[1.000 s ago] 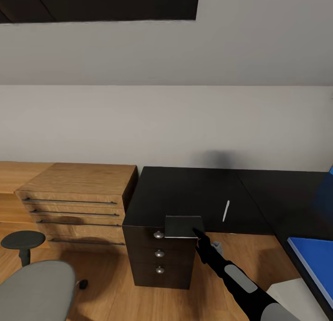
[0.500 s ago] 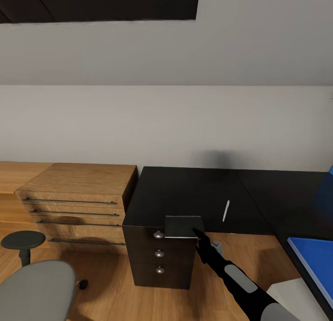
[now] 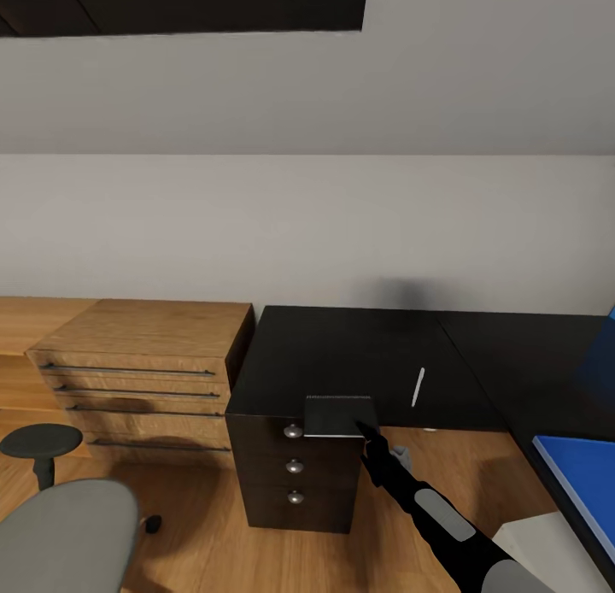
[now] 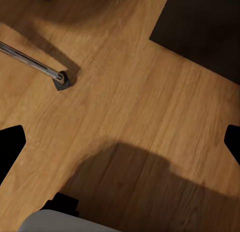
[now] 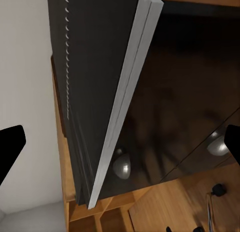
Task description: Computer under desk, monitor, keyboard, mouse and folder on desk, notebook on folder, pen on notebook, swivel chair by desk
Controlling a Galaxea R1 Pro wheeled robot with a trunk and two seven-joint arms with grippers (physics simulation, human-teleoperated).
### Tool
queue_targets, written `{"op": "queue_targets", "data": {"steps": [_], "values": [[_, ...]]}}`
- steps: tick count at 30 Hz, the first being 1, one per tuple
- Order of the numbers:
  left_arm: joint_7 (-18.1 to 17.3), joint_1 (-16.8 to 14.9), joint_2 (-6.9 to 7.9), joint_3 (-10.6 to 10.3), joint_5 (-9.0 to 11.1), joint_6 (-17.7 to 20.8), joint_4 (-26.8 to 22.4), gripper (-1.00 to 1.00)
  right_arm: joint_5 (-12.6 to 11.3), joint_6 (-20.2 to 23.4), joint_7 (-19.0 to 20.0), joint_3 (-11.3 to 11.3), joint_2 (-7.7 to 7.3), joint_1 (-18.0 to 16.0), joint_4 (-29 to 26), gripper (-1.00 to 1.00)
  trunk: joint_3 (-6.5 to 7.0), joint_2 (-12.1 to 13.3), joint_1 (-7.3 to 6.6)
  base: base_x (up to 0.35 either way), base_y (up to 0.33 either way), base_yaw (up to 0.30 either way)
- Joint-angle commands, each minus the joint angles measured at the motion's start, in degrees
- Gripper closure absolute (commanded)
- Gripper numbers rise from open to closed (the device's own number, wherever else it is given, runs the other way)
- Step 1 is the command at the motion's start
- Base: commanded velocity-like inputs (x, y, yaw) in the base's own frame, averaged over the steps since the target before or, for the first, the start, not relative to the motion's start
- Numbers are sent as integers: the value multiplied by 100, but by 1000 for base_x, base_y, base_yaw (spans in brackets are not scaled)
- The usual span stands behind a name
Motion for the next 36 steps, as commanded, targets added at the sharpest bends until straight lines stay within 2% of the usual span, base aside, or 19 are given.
{"op": "queue_targets", "data": {"steps": [1, 16, 25, 36], "values": [[-30, 3, -3, 10, 45, -1, -10, -100, -60, 1, 22, 35, -6, -7, 3, -100, -4, -3, 0, 0, 0, 0], [-28, 3, 12, 8, 52, -1, -10, -100, -60, 1, 20, 34, -1, -7, 3, -100, -4, -3, 0, 3, 0, 0], [-32, 3, 9, 5, 46, -1, -10, -100, -60, 0, 20, 34, -5, -7, 3, -100, -4, -3, 0, 137, 36, 0], [-33, 3, 6, 9, 45, -1, -10, -100, -60, -7, 20, 34, -6, -7, 3, -100, -4, -3, 0, 30, 9, 0]]}}
